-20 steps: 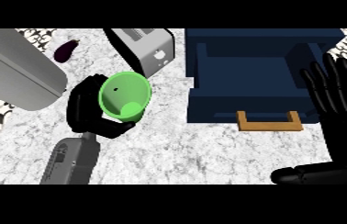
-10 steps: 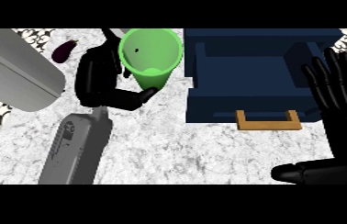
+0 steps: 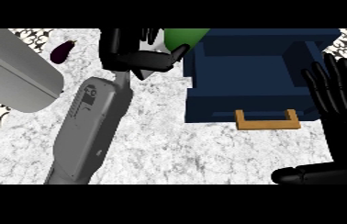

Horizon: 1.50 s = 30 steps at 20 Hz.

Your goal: Pick up the cup, place it into the drawer and close the drawer

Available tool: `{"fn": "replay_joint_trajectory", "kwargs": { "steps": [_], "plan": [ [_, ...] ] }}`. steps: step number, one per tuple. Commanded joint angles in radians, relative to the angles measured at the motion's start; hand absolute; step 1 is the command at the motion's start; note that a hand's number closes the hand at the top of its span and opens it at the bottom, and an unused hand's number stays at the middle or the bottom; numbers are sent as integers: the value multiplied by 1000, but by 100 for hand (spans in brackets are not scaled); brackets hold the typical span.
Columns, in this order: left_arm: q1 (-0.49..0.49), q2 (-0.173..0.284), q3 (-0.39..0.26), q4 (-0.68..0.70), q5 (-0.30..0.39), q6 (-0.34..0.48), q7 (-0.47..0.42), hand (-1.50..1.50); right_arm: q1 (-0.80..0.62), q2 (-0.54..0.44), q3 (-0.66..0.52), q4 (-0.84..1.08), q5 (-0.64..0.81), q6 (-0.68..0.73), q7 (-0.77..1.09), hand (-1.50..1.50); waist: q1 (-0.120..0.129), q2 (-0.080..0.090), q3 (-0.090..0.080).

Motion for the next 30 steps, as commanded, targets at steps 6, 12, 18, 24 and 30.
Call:
{"fn": "replay_joint_trajectory", "kwargs": {
  "steps": [6, 12, 18, 24, 30],
  "plan": [
    [-231, -5, -54, 256, 17, 95, 19, 150, -83, 5, 10, -4, 12, -43, 57, -150, -10, 3, 0],
    [-340, -6, -85, 428, 83, 135, -30, 150, -18, -26, -38, 75, -27, 43, -44, -150, -17, 5, 1],
    [-410, -6, -117, 575, 128, 170, -88, 150, 7, 30, 43, 27, 40, 0, -35, -150, -18, 4, 0],
    [-424, -6, -280, 707, 287, 230, -182, 150, -34, -2, 20, 70, 8, 33, -34, -150, -54, 12, 1],
    [-464, -6, -364, 805, 316, 215, -189, 150, -15, 1, 12, 46, -3, 32, -34, -150, -57, 12, 1]
  ]
}}
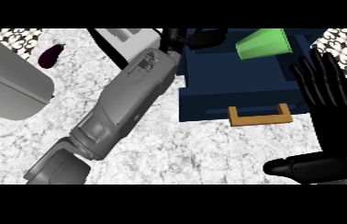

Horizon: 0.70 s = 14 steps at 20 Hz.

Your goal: Pick up the cup, place it into the drawer and close the drawer

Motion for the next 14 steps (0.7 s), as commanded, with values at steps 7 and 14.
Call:
{"fn": "replay_joint_trajectory", "kwargs": {
  "steps": [7, 14],
  "plan": [
    [-98, 0, -158, 129, 66, 56, 28, 150, -59, 3, -5, 39, -2, -3, -19, -150, -28, 9, 1],
    [-80, 0, -275, 122, 89, 111, 65, -150, -31, 4, 7, 1, -35, 16, -1, -150, -55, 12, 1]
  ]
}}
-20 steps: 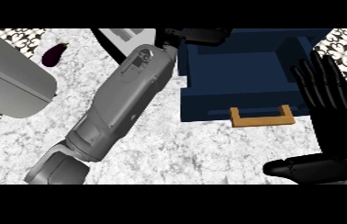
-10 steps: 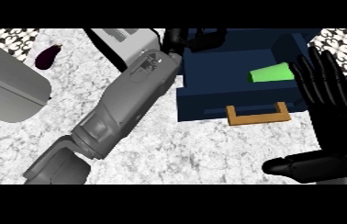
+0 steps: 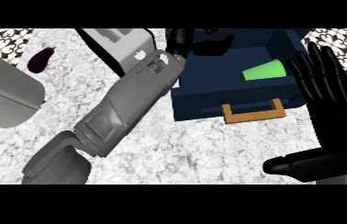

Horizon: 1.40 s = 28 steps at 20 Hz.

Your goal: Pick up the cup, place it into the drawer and close the drawer

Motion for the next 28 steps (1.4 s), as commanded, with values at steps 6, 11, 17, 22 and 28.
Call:
{"fn": "replay_joint_trajectory", "kwargs": {
  "steps": [6, 11, 17, 22, 28],
  "plan": [
    [1, 0, 23, -12, 109, -65, -87, -150, -4, 41, 40, -33, 0, -24, 10, -150, 13, 3, -1],
    [6, 0, 33, -87, 173, -51, -165, -150, 30, 13, 1, -25, -88, 30, 17, -150, 30, -6, -1],
    [3, 0, 115, -141, 219, -86, -142, -150, 29, -26, -45, -33, -138, 71, 9, 150, 87, -20, -2],
    [112, 39, 119, -302, 208, -27, -102, -150, 104, -99, -6, -97, -76, 154, 34, 150, 120, -34, -2],
    [283, 200, 172, -492, 236, -27, -43, -150, 133, -146, 11, -143, 24, 182, 37, 150, 128, -34, -3]
  ]
}}
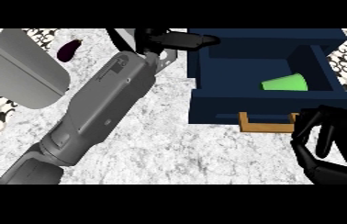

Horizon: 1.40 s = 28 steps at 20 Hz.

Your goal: Pick up the cup, place it into the drawer and close the drawer

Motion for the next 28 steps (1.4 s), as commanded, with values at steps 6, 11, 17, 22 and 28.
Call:
{"fn": "replay_joint_trajectory", "kwargs": {
  "steps": [6, 11, 17, 22, 28],
  "plan": [
    [363, 202, 5, -395, 5, 11, 77, -150, 61, -24, 76, 4, 210, 30, -33, 150, 20, -2, 0],
    [559, 325, 61, -564, 28, -79, 85, -150, -64, -49, 32, 172, 264, 13, -56, 150, 19, 6, 0],
    [690, 359, 82, -663, 42, -124, 79, -150, -8, -106, 216, 152, 614, 2, -221, 150, 23, 5, 0],
    [812, 432, 160, -670, 72, -242, 47, -150, -93, -125, 267, 366, 796, -76, -290, 150, 19, 13, 0],
    [941, 458, 238, -709, 61, -331, 24, -150, -154, -37, 336, 586, 934, -194, -353, -150, -1, 11, 0]
  ]
}}
